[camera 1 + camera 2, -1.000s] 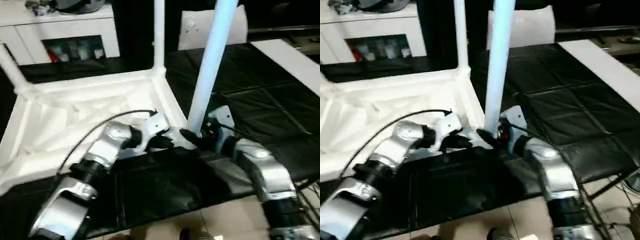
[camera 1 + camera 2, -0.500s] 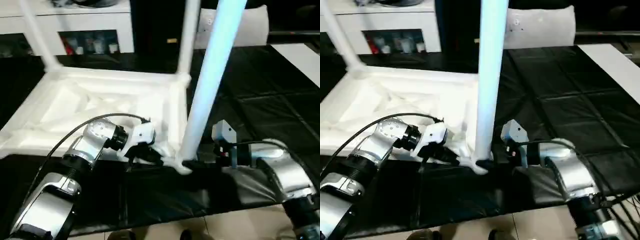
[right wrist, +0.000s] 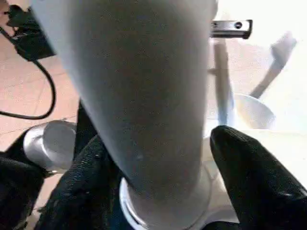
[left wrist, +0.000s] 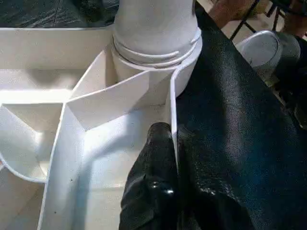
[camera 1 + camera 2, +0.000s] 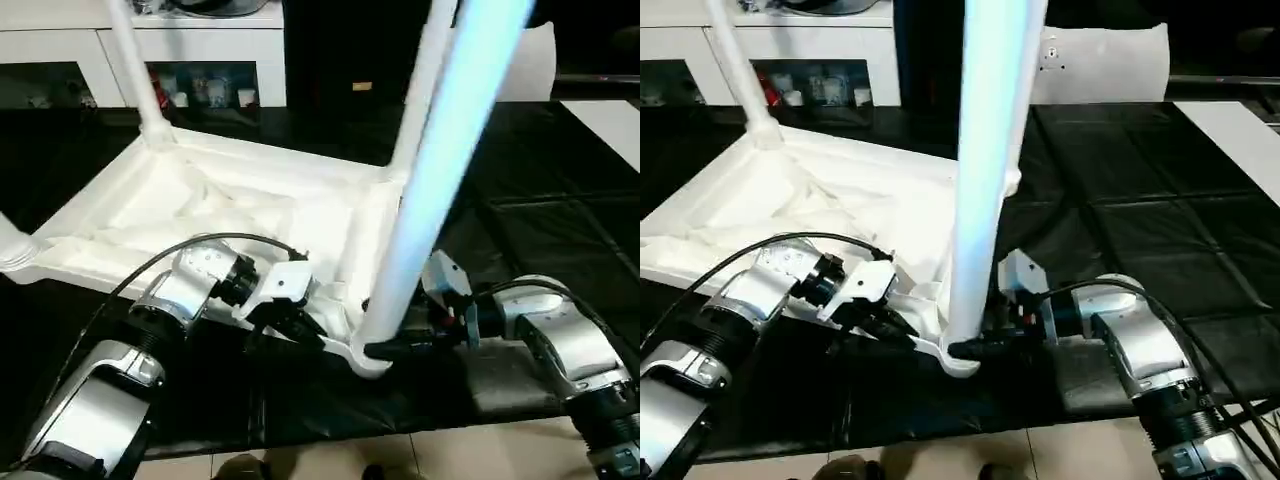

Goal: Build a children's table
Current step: Rotate leg to tighten

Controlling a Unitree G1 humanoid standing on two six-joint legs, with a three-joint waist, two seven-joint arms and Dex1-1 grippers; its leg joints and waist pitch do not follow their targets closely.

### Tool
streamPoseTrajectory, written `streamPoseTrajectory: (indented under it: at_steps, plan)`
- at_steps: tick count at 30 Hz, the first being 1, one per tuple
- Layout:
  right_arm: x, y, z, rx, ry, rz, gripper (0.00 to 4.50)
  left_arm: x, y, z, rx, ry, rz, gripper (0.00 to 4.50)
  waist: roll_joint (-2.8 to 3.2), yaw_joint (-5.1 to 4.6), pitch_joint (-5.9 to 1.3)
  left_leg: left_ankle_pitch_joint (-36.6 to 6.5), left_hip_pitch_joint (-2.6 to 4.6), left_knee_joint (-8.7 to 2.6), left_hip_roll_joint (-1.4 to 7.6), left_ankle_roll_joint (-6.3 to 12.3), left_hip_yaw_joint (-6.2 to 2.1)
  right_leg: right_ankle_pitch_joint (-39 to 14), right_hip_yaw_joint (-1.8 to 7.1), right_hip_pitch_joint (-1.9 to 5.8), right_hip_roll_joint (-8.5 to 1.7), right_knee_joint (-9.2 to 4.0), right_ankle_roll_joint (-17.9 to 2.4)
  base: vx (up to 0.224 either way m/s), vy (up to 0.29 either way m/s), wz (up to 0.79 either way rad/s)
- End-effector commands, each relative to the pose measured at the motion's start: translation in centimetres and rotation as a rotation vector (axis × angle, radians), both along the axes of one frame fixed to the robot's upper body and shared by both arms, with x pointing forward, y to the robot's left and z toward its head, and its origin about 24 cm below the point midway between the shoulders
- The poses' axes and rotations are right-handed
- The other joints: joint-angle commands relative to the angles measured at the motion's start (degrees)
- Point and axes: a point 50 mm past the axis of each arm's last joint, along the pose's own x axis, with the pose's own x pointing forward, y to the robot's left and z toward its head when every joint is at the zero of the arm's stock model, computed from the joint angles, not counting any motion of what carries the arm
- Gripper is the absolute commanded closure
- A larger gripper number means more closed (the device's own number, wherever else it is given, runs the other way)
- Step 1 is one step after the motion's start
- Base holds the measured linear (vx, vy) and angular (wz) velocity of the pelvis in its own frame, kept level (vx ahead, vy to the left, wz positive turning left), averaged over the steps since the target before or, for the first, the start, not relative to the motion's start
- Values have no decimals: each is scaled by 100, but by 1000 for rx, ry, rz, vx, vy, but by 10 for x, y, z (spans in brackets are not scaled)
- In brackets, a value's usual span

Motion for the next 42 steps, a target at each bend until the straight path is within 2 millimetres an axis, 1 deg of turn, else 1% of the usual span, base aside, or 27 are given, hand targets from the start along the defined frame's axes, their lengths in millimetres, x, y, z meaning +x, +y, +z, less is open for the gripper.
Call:
streamPoseTrajectory:
  at_steps: [1,9,11,14,15,17,18,19,20,21,23,26,27,28,29,30,31,32,33,34,35,36,37,38,39,40,42]
  plan:
    - [2,1,7,2,-13,29,169,-1,-10,5,17,-18,-93,450,-87,-24,-438,-956,105,-418,310,371,-98,-1687,317,296,-388,-318,-1203,0,0,0]
    - [0,4,6,11,11,64,240,-1,-9,5,28,-22,-105,450,-90,-18,-441,-908,103,-415,312,365,-97,-1571,318,301,-386,-298,-1240,0,0,0]
    - [-1,5,6,14,14,63,243,-1,-9,5,23,-20,-98,450,-92,-17,-439,-908,102,-413,310,364,-95,-1590,317,298,-384,-303,-1233,0,0,0]
    - [-4,9,2,40,39,1,248,6,-10,5,-6,-20,19,450,-85,-20,-424,-929,102,-420,308,345,-97,-1697,318,300,-380,-322,-1193,0,0,0]
    - [-4,12,0,41,58,-51,250,9,-11,5,-13,-29,67,450,-83,-22,-390,-1105,122,-441,305,286,-100,-2005,317,280,-376,-373,-1097,0,0,0]
    - [-4,15,-3,45,52,-91,250,11,-13,4,-24,-35,120,450,-84,-53,-374,-1329,120,-463,298,165,-126,-2458,308,283,-394,-413,-961,0,0,0]
    - [-2,22,-6,54,44,-158,250,14,-17,4,-57,-35,191,450,-83,-62,-368,-1396,145,-466,300,117,-130,-2576,308,268,-398,-434,-930,0,0,0]
    - [-1,25,-8,57,41,-201,250,15,-20,4,-78,-33,234,450,-86,-93,-345,-1573,170,-464,286,46,-135,-2877,306,237,-406,-484,-859,0,0,0]
    - [1,29,-11,57,43,-256,250,17,-23,4,-101,-32,283,450,-91,-113,-334,-1641,171,-469,269,29,-150,-3083,285,241,-407,-511,-796,0,0,0]
    - [4,33,-13,55,52,-311,251,18,-26,4,-118,-31,323,450,-85,-144,-324,-1714,152,-481,257,-4,-175,-3388,262,260,-409,-548,-643,0,0,0]
    - [7,39,-16,62,58,-376,251,20,-31,4,-132,-35,367,450,-88,-237,-305,-1863,150,-490,250,-64,-204,-3594,232,244,-399,-580,-521,0,0,0]
    - [18,63,-22,79,94,-634,252,29,-56,9,-216,-42,585,450,-79,-405,-264,-2220,181,-470,222,-134,-241,-4058,165,194,-387,-674,-334,0,0,0]
    - [19,64,-23,78,98,-653,252,30,-58,10,-222,-44,599,450,-80,-479,-261,-2346,197,-446,195,-173,-268,-4273,88,188,-393,-737,-239,0,0,0]
    - [23,70,-24,71,100,-717,252,32,-64,12,-239,-53,644,450,-84,-529,-258,-2391,181,-444,176,-166,-290,-4390,30,232,-390,-785,-85,0,0,0]
    - [26,74,-24,68,94,-760,252,34,-70,12,-249,-65,681,450,-51,-607,-255,-2535,194,-459,188,-136,-323,-4331,-34,250,-392,-825,-49,0,0,0]
    - [28,77,-23,67,89,-783,253,35,-73,13,-254,-72,703,450,-30,-639,-252,-2640,193,-470,205,-137,-339,-4270,-62,264,-385,-838,-37,0,0,0]
    - [29,78,-23,67,88,-788,253,35,-74,13,-255,-73,707,450,20,-703,-220,-2964,239,-500,234,-123,-379,-4131,-152,282,-379,-900,-29,0,0,0]
    - [32,83,-21,74,86,-827,253,35,-79,14,-265,-77,737,450,57,-740,-214,-3163,260,-516,253,-129,-406,-4029,-184,297,-370,-901,-23,0,0,0]
    - [34,90,-17,114,101,-847,253,35,-86,15,-275,-75,748,450,65,-798,-212,-3425,263,-559,284,-141,-434,-3796,-201,327,-363,-878,-52,0,0,0]
    - [35,92,-16,126,99,-845,253,34,-88,15,-277,-74,743,450,96,-818,-183,-3688,293,-600,305,-171,-445,-3737,-234,334,-363,-873,-70,0,0,0]
    - [35,92,-15,127,98,-844,253,34,-88,15,-277,-73,743,450,94,-854,-169,-3894,300,-644,323,-198,-454,-3648,-250,367,-358,-848,-60,0,0,0]
    - [35,93,-14,136,90,-830,219,33,-89,15,-275,-73,729,450,98,-864,-162,-3948,309,-653,318,-217,-453,-3641,-243,367,-362,-842,-54,0,0,0]
    - [35,93,-13,138,82,-829,219,32,-89,16,-265,-76,714,450,65,-895,-151,-3945,346,-620,268,-230,-437,-3868,-245,319,-393,-896,-20,0,0,0]
    - [34,92,-12,139,80,-830,219,31,-89,16,-261,-77,711,450,54,-902,-164,-3824,361,-575,226,-221,-431,-4039,-257,305,-429,-942,14,0,0,0]
    - [34,90,-12,140,79,-836,182,30,-86,14,-239,-74,709,450,52,-907,-174,-3482,361,-497,157,-172,-413,-4347,-285,292,-495,-1026,85,0,0,0]
    - [34,90,-13,140,79,-836,179,30,-86,14,-238,-74,709,450,45,-910,-174,-3215,315,-474,142,-125,-419,-4457,-298,309,-535,-1056,120,0,0,0]
    - [32,76,-13,142,33,-794,169,29,-71,10,-202,-77,659,450,74,-927,-176,-3246,243,-519,185,-109,-454,-4268,-305,351,-522,-1016,125,0,0,0]
